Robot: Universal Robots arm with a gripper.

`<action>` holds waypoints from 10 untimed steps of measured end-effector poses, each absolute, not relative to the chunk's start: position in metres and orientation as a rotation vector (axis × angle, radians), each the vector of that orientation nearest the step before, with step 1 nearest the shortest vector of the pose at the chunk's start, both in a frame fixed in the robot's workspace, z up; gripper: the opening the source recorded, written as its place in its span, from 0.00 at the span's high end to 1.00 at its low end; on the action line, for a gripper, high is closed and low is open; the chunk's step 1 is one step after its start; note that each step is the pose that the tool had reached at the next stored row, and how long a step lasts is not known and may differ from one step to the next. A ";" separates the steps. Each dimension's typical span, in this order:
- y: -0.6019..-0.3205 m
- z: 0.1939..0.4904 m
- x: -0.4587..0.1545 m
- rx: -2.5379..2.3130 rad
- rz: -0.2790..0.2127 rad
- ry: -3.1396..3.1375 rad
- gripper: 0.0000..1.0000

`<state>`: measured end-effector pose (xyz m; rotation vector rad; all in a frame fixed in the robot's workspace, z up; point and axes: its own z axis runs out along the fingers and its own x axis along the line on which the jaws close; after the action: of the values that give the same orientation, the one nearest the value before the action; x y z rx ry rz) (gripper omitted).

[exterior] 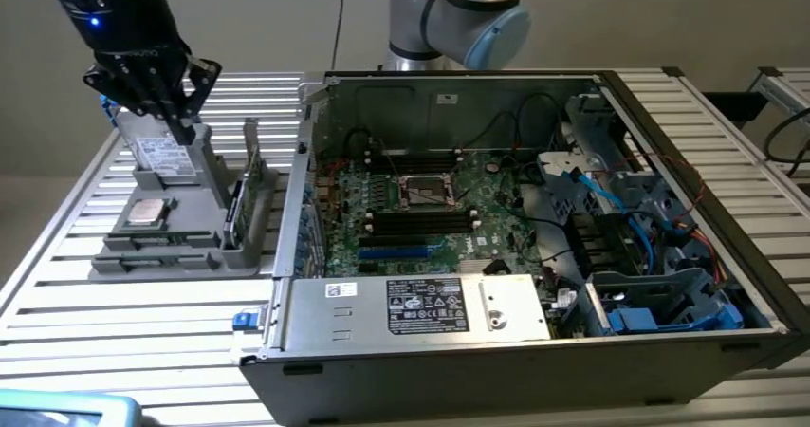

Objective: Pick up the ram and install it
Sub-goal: 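Reach for the ram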

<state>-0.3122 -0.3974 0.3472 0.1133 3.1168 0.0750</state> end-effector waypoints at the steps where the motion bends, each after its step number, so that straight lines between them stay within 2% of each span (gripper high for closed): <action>1: -0.397 0.346 -0.317 0.113 0.075 3.117 0.89; 10: -0.397 0.329 -0.358 0.112 0.075 3.117 0.89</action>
<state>-0.3579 -0.3974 0.3293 0.1124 3.1169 0.0749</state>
